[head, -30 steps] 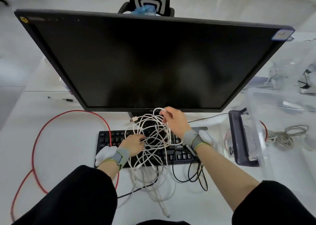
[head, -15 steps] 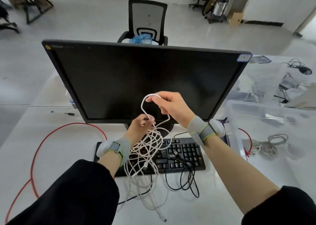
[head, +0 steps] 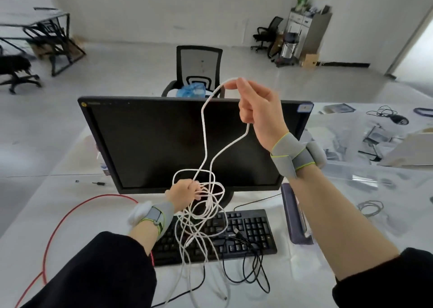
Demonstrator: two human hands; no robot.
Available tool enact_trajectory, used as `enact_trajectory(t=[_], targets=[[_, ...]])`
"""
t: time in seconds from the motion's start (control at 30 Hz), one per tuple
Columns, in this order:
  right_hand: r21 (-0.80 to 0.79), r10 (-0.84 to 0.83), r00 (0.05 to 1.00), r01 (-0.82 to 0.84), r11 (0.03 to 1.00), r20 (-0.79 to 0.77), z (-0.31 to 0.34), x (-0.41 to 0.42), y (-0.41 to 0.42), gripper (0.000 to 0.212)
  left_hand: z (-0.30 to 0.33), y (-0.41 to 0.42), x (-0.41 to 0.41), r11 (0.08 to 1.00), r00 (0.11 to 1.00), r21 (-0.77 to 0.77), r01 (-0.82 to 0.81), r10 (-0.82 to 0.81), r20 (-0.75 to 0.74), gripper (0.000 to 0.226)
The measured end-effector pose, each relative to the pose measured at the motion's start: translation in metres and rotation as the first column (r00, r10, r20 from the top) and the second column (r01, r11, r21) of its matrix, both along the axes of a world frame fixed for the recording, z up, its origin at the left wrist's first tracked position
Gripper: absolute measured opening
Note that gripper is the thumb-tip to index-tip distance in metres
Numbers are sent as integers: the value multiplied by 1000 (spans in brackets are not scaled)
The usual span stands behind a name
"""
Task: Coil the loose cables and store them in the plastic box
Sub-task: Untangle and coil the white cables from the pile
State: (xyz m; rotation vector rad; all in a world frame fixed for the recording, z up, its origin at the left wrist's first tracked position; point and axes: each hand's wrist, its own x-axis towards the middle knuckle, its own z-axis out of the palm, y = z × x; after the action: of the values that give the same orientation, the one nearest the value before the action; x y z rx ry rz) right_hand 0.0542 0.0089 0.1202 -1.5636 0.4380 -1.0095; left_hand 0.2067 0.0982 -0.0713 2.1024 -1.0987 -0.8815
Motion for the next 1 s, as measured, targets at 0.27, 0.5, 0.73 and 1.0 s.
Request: enact_trajectory(t=[0.27,0.5,0.73,1.0], targets=[[-25,-128,947,126,992,-295,-28,-7,-2,22,96,-5,-11,911,972,-411,-27,120,201,26],[-29,-186,939,185,982,-288,-15,-13,-8,25,161,-13,-11,798,985,-598,74,34,167,25],[-73,-155,925,138,988,-346,-25,-14,-6,19,186,-21,-8,819,995,-571,54,-95,-43,19],[-77,6,932,-37,996,-363,-17,-6,3,27,216,-33,-6,724,978,-688,-42,-113,-177,16]])
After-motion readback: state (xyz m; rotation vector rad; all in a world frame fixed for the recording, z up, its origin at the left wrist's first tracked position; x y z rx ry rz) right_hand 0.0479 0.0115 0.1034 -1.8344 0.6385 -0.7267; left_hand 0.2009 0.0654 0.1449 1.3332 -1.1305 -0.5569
